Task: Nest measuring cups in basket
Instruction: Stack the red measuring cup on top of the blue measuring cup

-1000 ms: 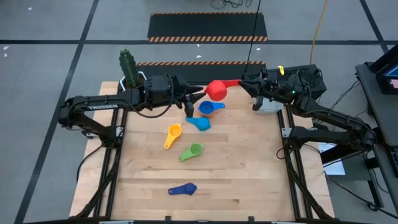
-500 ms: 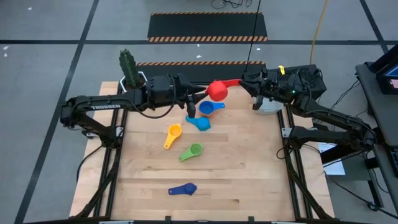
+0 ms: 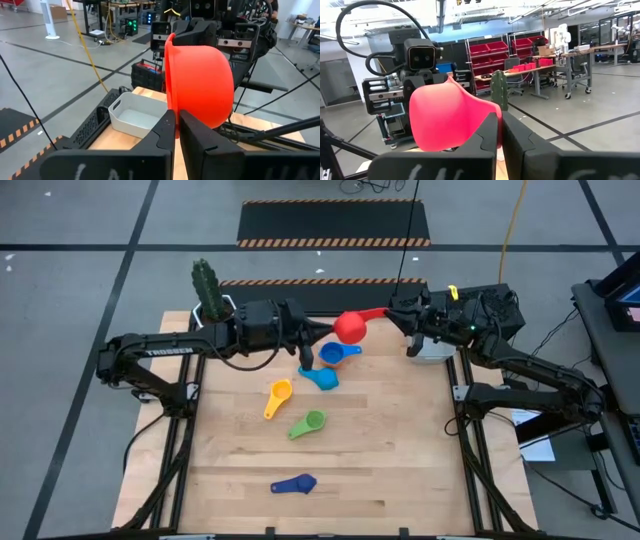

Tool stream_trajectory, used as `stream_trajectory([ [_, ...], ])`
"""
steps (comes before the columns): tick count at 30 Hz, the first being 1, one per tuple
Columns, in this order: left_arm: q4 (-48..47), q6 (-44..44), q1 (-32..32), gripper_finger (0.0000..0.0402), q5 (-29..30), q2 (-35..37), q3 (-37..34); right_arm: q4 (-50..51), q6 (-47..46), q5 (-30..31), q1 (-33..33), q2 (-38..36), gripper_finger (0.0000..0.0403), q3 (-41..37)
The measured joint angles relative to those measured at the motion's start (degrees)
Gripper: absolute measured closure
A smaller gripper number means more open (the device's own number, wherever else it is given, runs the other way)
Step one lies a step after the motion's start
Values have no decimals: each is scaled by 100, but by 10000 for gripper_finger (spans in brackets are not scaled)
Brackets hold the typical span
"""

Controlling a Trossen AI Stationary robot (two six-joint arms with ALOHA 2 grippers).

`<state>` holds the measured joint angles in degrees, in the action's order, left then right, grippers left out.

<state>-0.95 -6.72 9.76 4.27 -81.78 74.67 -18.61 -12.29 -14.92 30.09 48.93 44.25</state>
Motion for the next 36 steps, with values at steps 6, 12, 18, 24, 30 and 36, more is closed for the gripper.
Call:
stream_trajectory([
  [6,-53,-154,-2,376,8,0,0,1,-13,0,0,0,403,0],
  [12,-209,-292,-15,307,218,0,0,-9,-83,7,0,0,403,0],
  [18,-332,-308,-14,248,316,0,-7,-7,-85,7,0,0,403,0],
  [24,-176,-298,-15,258,317,0,-7,-7,-83,9,0,0,403,0],
  [30,-225,-249,-15,308,317,0,-7,-4,-81,9,0,0,403,0],
  [36,-225,-199,31,365,315,0,-7,-3,-81,9,0,0,403,0],
])
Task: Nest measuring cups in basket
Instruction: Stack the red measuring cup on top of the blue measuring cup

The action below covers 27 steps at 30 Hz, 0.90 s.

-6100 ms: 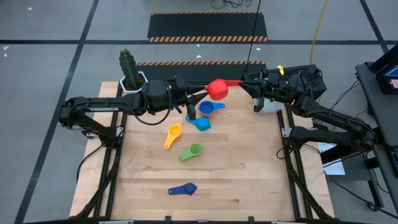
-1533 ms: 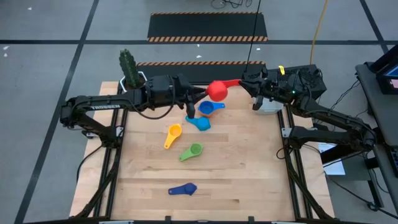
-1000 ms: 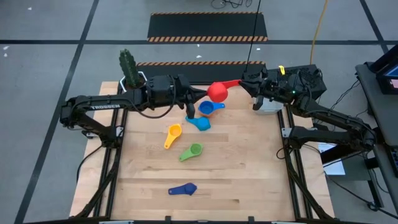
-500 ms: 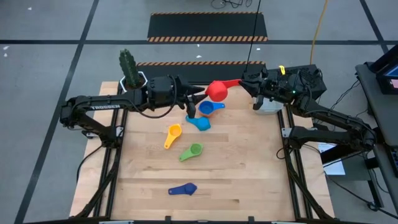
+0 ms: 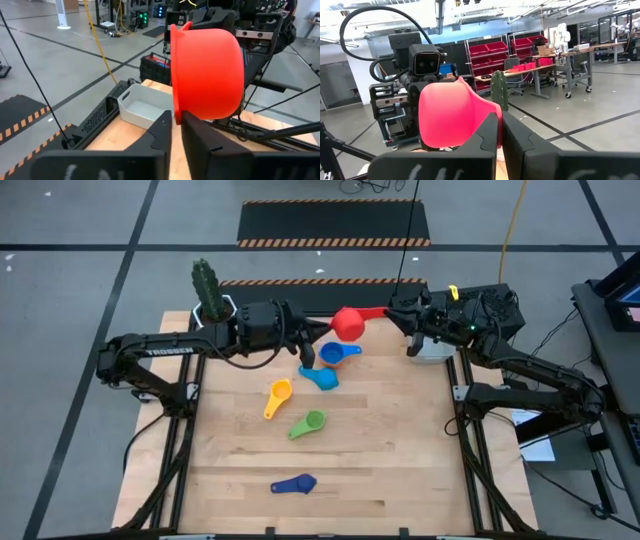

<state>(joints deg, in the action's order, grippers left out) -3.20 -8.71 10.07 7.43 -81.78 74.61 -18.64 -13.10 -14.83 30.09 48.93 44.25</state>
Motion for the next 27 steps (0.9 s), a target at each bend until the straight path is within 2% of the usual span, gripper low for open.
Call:
stream_trajectory([
  [3,-2,29,25,392,-1,0,0,1,7,-3,0,0,403,0],
  [9,0,114,108,394,-1,0,0,1,-101,-4,0,0,398,0],
  [22,39,258,155,399,-331,0,0,3,-417,-44,-2,0,335,0],
  [24,39,258,155,399,-338,0,0,3,-381,-48,-2,0,344,0],
  [27,42,256,153,400,-342,0,0,8,-273,-231,-2,0,386,0],
])
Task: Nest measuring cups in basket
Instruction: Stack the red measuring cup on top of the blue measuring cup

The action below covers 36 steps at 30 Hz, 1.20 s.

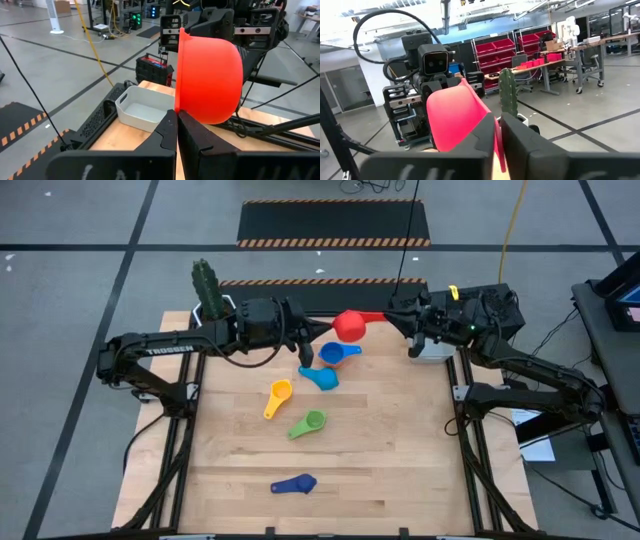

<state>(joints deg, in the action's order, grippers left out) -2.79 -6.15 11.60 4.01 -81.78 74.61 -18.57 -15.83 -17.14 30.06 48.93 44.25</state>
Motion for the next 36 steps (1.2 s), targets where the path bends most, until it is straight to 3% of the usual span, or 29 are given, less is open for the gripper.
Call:
stream_trajectory([
  [11,4,-13,-4,401,-16,0,0,0,12,-90,2,-2,398,0],
  [24,7,-17,2,401,-103,0,0,436,33,-322,0,2,308,2],
  [36,-287,-33,1,401,-116,0,2,722,152,-409,0,2,301,2],
])
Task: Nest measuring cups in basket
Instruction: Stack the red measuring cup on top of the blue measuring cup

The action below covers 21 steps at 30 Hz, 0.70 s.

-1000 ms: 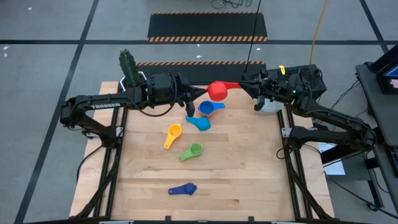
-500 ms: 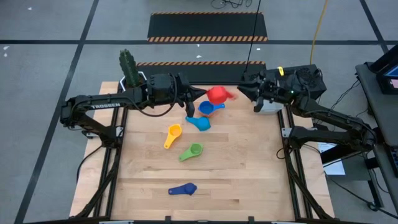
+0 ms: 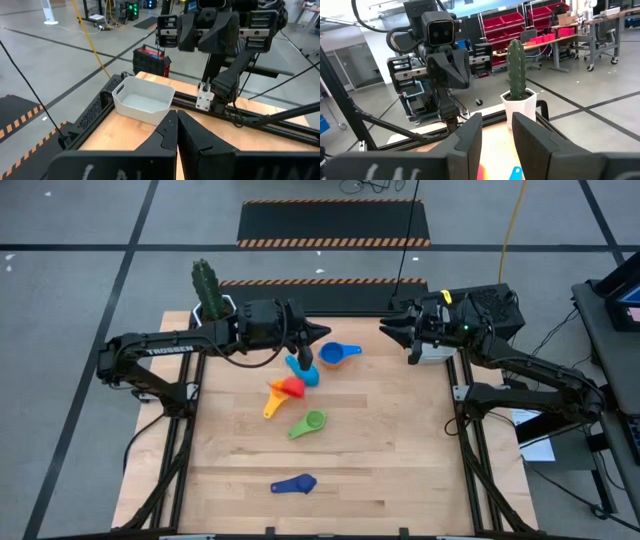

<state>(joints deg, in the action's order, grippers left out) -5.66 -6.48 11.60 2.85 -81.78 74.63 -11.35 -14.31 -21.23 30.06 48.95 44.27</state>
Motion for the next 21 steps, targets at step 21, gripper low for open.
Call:
stream_trajectory([
  [21,-4918,-1872,-847,389,-847,2,4,334,2,0,0,-4,301,0],
])
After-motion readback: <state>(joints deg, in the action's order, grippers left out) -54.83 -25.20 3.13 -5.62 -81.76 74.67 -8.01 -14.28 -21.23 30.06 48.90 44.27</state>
